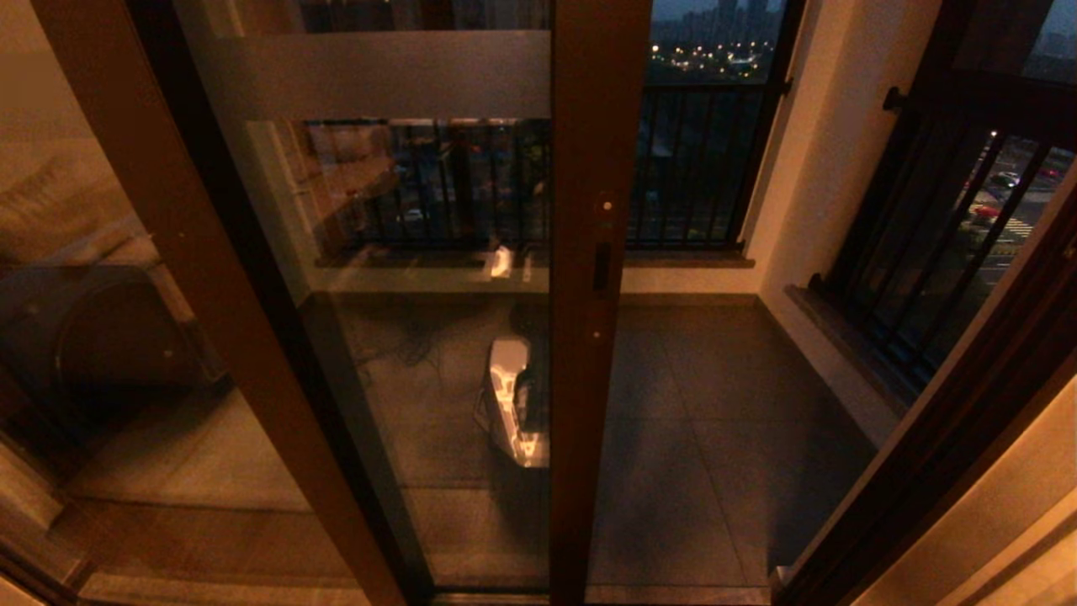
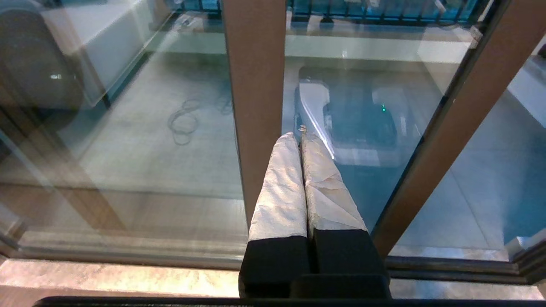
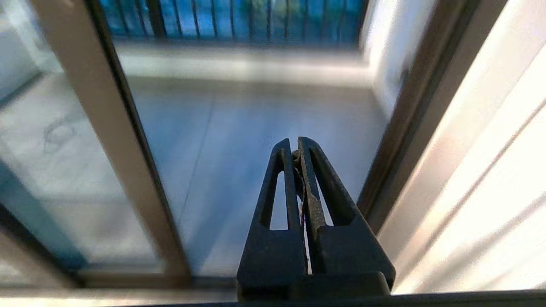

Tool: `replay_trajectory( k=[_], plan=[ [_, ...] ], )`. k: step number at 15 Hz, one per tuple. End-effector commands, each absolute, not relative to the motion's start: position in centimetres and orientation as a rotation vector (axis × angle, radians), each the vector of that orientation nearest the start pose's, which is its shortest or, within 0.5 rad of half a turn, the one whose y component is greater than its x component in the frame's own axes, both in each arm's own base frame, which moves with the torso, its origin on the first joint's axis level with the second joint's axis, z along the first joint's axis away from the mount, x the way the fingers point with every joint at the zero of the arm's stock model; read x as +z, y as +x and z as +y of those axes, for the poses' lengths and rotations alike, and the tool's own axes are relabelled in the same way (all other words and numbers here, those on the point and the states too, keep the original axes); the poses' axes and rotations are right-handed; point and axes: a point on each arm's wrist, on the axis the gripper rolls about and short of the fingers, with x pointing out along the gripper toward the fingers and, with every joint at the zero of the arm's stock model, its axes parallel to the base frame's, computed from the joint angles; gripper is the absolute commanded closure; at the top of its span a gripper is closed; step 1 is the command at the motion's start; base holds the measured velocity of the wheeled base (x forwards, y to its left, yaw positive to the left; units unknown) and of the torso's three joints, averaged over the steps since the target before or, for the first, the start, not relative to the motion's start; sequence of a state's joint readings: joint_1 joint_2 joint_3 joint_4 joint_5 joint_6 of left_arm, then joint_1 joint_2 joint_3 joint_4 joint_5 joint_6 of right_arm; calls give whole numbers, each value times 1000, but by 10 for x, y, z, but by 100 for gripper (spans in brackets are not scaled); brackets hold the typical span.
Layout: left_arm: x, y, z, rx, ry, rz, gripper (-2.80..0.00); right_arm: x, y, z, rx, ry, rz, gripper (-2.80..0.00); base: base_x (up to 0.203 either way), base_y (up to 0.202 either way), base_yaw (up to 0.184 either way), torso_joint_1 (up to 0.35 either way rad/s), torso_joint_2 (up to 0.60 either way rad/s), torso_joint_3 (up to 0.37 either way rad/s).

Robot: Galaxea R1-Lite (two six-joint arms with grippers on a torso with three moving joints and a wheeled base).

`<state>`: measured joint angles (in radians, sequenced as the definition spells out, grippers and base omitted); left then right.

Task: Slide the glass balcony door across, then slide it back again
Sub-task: Close the slid door

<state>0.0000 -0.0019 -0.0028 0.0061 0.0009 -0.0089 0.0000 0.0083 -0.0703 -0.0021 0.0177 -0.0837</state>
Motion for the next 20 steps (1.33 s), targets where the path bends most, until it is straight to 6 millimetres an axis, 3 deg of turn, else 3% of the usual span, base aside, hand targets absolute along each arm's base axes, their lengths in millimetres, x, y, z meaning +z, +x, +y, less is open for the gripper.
replay_trajectory(
  k=[1, 3, 5, 8, 10, 12, 17, 20],
  plan=[
    [76, -23, 0, 2, -9, 3, 0, 122, -30, 1, 38, -124, -94, 0, 0, 0, 0, 0, 0, 0],
    [76, -23, 0, 2, -9, 3, 0, 165, -14, 3, 120, -149, -29, 0, 0, 0, 0, 0, 0, 0],
    [76, -23, 0, 2, -9, 3, 0, 200, 21, 6, 267, -127, 83, 0, 0, 0, 0, 0, 0, 0],
    [76, -23, 0, 2, -9, 3, 0, 228, 85, 19, 546, 10, 324, 0, 0, 0, 0, 0, 0, 0],
    [76, -23, 0, 2, -9, 3, 0, 247, 126, 44, 680, 104, 447, 0, 0, 0, 0, 0, 0, 0],
    [76, -23, 0, 1, -9, 3, 0, 250, 156, 86, 679, 90, 551, 0, 0, 0, 0, 0, 0, 0],
    [76, -23, 0, 2, -9, 3, 0, 239, 217, 174, 363, -32, 549, 0, 0, 0, 0, 0, 0, 0],
    [76, -23, 0, 0, -9, 3, 0, 249, 243, 194, 272, -14, 469, 0, 0, 0, 0, 0, 0, 0]
  ],
)
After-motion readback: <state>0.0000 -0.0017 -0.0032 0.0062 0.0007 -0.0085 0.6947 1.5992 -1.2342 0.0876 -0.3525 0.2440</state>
